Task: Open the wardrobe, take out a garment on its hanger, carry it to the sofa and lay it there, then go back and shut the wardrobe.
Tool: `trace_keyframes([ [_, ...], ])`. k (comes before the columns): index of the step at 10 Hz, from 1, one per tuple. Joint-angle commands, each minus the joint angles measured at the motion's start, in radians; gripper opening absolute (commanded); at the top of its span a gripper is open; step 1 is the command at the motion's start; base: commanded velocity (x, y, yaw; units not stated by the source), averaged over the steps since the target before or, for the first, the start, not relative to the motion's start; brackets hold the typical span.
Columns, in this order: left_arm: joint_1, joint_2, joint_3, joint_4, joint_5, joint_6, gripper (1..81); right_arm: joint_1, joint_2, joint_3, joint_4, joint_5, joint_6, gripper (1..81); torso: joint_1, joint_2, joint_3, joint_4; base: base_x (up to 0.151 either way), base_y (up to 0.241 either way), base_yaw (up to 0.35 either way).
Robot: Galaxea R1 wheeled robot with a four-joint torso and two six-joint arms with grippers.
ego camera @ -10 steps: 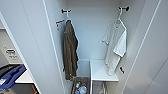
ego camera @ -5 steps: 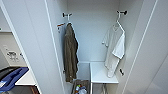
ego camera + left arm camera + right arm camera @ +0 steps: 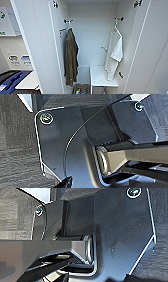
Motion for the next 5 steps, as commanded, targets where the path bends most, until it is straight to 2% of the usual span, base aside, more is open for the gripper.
trace_keyframes([
  [1,-0.041,-0.004,0.000,0.000,0.055,0.005,81.1,0.039,0.009,-0.005,0.008,-0.050,-0.001,81.1,0.001,0.000,0.000,0.000,0.000,0.000,0.000],
  [5,-0.039,-0.003,0.001,0.000,0.055,0.005,81.1,0.034,0.038,-0.048,0.008,-0.050,-0.007,81.1,0.001,0.000,0.000,0.000,0.000,0.000,0.000],
])
